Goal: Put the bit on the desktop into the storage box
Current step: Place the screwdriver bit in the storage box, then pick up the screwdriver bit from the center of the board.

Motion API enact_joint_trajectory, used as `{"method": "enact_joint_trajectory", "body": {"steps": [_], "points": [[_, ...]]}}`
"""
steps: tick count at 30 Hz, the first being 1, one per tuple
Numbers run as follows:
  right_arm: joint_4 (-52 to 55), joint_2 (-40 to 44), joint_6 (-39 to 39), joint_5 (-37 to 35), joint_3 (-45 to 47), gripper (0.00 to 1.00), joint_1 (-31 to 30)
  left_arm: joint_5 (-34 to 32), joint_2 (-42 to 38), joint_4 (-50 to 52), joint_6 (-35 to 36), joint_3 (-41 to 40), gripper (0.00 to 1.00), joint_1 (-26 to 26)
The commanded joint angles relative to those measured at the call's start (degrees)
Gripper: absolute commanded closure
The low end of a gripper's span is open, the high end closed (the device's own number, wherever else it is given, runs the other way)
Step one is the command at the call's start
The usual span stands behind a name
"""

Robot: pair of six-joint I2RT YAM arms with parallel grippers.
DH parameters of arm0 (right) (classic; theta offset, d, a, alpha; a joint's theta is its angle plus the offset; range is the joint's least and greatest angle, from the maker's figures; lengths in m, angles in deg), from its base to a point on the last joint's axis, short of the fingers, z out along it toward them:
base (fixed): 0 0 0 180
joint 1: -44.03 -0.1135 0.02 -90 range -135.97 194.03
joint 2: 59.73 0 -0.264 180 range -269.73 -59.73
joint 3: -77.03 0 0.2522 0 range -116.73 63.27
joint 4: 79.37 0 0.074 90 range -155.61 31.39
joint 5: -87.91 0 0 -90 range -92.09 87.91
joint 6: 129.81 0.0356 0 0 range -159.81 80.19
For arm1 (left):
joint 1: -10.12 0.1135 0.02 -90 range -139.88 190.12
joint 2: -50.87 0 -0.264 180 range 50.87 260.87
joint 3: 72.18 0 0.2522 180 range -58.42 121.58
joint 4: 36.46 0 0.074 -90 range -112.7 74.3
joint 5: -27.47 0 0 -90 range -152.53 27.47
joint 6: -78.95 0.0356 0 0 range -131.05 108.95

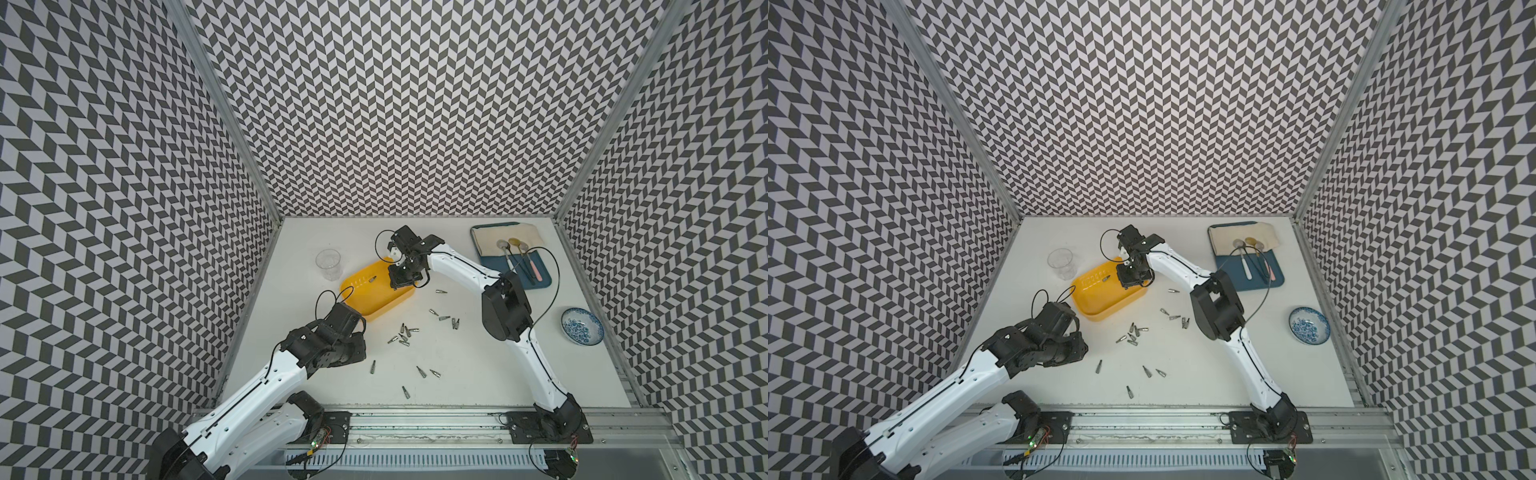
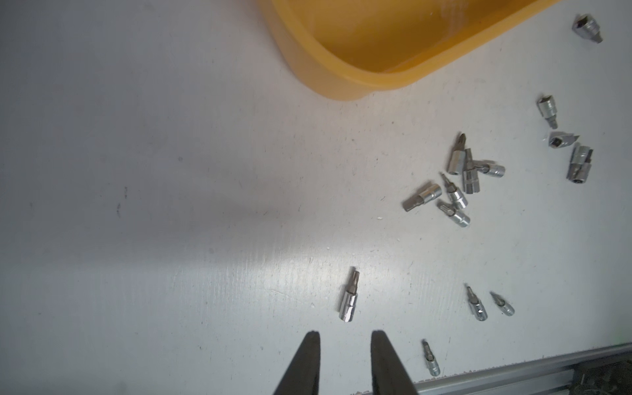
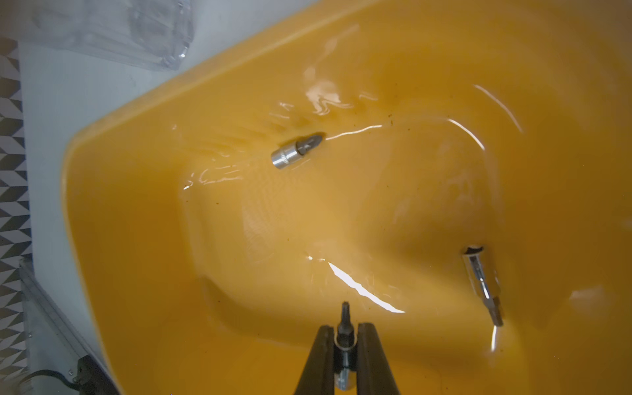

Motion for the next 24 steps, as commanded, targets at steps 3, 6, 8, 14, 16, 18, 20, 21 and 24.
{"method": "enact_joint_trajectory", "body": {"steps": [3, 6, 8, 14, 16, 18, 20, 21, 24], "points": [[-3.26, -3.00, -0.34, -1.01, -3.23, 1.00, -0.51, 0.29, -0.02, -2.58, -1.87, -1.05, 0.70, -1.59], [-4.02, -3.95, 0.00, -1.20, -3.21, 1.00, -0.51, 0.94, 0.97, -4.15, -2.39, -1.64, 0.70, -2.21], [-4.38, -4.33, 0.10, -1.39, -3.25, 1.00, -0.64, 1.24, 1.50, -5.32, -2.66, -2.22, 0.70, -2.78], [-4.86, -5.44, -0.07, -2.65, -3.25, 1.00, -0.67, 2.23, 4.43, -8.27, -3.60, -4.27, 0.70, -4.51], [-4.95, -5.69, -0.08, -2.82, -3.30, 1.00, -0.73, 1.96, 5.66, -8.91, -4.02, -4.62, 0.70, -5.37], [-5.09, -5.98, -0.08, -3.21, -3.27, 1.00, -0.76, 1.88, 6.93, -9.64, -4.35, -4.79, 0.70, -6.16], [-5.20, -6.20, -0.16, -3.42, -3.39, 1.00, -0.77, 1.69, 7.98, -10.08, -4.59, -4.68, 0.70, -6.78], [-5.22, -6.29, -0.25, -3.44, -3.29, 1.00, -0.77, 1.69, 8.56, -10.22, -4.83, -4.44, 0.70, -7.11], [-5.22, -6.64, -0.25, -3.79, -3.30, 0.99, -0.77, 1.61, 10.20, -10.59, -5.16, -4.28, 0.69, -8.08]]}}
